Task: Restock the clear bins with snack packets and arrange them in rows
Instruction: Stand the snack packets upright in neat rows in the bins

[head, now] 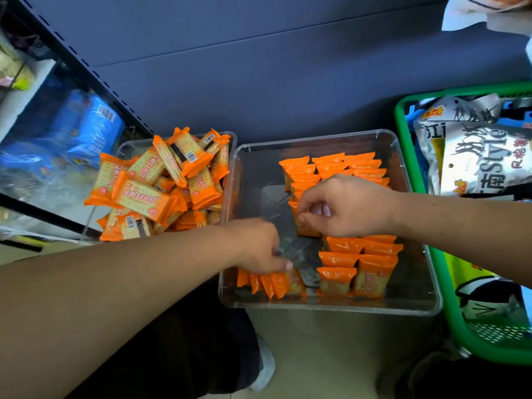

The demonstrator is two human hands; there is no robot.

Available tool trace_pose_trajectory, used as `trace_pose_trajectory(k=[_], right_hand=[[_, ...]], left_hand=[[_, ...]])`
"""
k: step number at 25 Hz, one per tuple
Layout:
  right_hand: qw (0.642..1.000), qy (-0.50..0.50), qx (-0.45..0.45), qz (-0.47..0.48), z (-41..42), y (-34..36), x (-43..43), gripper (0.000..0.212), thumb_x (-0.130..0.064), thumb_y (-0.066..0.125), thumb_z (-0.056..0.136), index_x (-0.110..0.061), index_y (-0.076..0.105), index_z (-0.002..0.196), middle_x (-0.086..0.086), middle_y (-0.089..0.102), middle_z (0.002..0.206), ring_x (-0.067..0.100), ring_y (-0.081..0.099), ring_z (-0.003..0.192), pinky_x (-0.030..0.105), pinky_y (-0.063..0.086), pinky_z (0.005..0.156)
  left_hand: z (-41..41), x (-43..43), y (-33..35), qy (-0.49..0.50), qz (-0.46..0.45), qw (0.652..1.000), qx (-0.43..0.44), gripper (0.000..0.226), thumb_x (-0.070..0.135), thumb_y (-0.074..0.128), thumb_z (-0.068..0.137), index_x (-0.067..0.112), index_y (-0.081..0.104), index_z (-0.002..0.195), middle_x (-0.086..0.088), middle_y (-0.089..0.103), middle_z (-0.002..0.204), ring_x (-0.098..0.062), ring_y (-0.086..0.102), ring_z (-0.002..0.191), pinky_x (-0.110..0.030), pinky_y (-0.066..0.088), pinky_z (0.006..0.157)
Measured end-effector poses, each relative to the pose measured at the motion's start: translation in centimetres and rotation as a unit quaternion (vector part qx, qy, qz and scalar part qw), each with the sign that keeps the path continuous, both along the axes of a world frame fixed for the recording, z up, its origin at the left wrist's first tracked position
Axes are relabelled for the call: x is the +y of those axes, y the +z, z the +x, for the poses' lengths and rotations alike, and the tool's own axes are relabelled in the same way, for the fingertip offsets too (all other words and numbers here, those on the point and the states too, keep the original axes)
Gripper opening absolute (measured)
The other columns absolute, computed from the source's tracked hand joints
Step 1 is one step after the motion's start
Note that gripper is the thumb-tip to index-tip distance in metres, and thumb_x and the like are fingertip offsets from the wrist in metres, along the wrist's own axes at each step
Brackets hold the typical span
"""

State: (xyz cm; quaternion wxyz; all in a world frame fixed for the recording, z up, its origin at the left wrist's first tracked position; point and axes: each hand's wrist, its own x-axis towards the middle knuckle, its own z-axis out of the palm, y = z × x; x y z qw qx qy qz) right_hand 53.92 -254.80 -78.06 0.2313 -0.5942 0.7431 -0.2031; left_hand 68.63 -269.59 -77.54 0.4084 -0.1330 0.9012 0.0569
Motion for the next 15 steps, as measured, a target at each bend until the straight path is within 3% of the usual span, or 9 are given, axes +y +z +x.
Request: trace_pose_trajectory(k=[2,4,7,11,13,15], right_hand=[[1.0,0.024,-0.012,0.012,0.8,0.0,-0.1,0.015,-0.037,0.063,0.098,-0.03,0.076,0.098,-0.011,0.071,0.082,0.009,0.066,0.079,0.036,0.058,0.075],[0.999,0.041,-0.019,0.026,1.2,-0.2,0.1,0.014,-0.035,0.064,0.098,-0.029,0.077,0.096,-0.011,0.072,0.082,0.008,0.067,0.078,0.033,0.057,0.076],[0.998,0.039,-0.034,0.031,0.9,-0.7,0.4,0.012,-0.034,0.066,0.098,-0.029,0.077,0.096,-0.012,0.073,0.083,0.008,0.068,0.08,0.035,0.058,0.077],[0.997,0.012,-0.075,0.032,0.4,-0.9,0.7,0.009,-0.03,0.068,0.097,-0.028,0.076,0.102,-0.011,0.073,0.091,0.005,0.067,0.084,0.031,0.057,0.077],[0.988,-0.037,-0.149,0.024,0.5,-0.5,0.2,0.021,-0.023,0.073,0.095,-0.025,0.074,0.116,-0.011,0.073,0.103,0.002,0.067,0.094,0.02,0.053,0.082],[0.957,-0.07,-0.279,0.044,0.7,0.4,-0.5,0.037,-0.02,0.078,0.092,-0.023,0.069,0.128,-0.01,0.074,0.114,0.004,0.069,0.106,0.02,0.054,0.092]], left_hand=[[0.9,1.6,0.0,-0.004,-0.015,0.999,-0.045,0.064,0.082,0.05,0.087,0.02,0.065,0.081,0.001,0.062,0.078,-0.024,0.063,0.079,-0.032,0.044,0.06],[0.9,2.3,-0.5,0.013,-0.003,0.999,-0.052,0.061,0.081,0.056,0.086,0.02,0.065,0.085,0.0,0.063,0.083,-0.025,0.063,0.083,-0.034,0.048,0.062],[0.8,2.2,-0.4,0.051,0.051,0.997,-0.034,0.054,0.068,0.071,0.083,0.019,0.074,0.104,0.001,0.069,0.1,-0.023,0.066,0.094,-0.036,0.056,0.076],[0.4,1.4,2.0,0.089,0.092,0.991,0.023,0.042,0.044,0.085,0.079,0.03,0.068,0.115,0.006,0.064,0.11,-0.016,0.063,0.097,-0.027,0.052,0.075],[-0.4,0.1,4.6,0.138,0.11,0.982,0.068,0.039,0.034,0.085,0.082,0.032,0.068,0.116,0.005,0.065,0.108,-0.015,0.064,0.094,-0.027,0.054,0.076],[-0.8,-1.4,7.5,0.252,0.19,0.94,0.126,0.035,0.024,0.087,0.083,0.028,0.071,0.114,-0.001,0.073,0.104,-0.02,0.072,0.093,-0.034,0.061,0.078]])
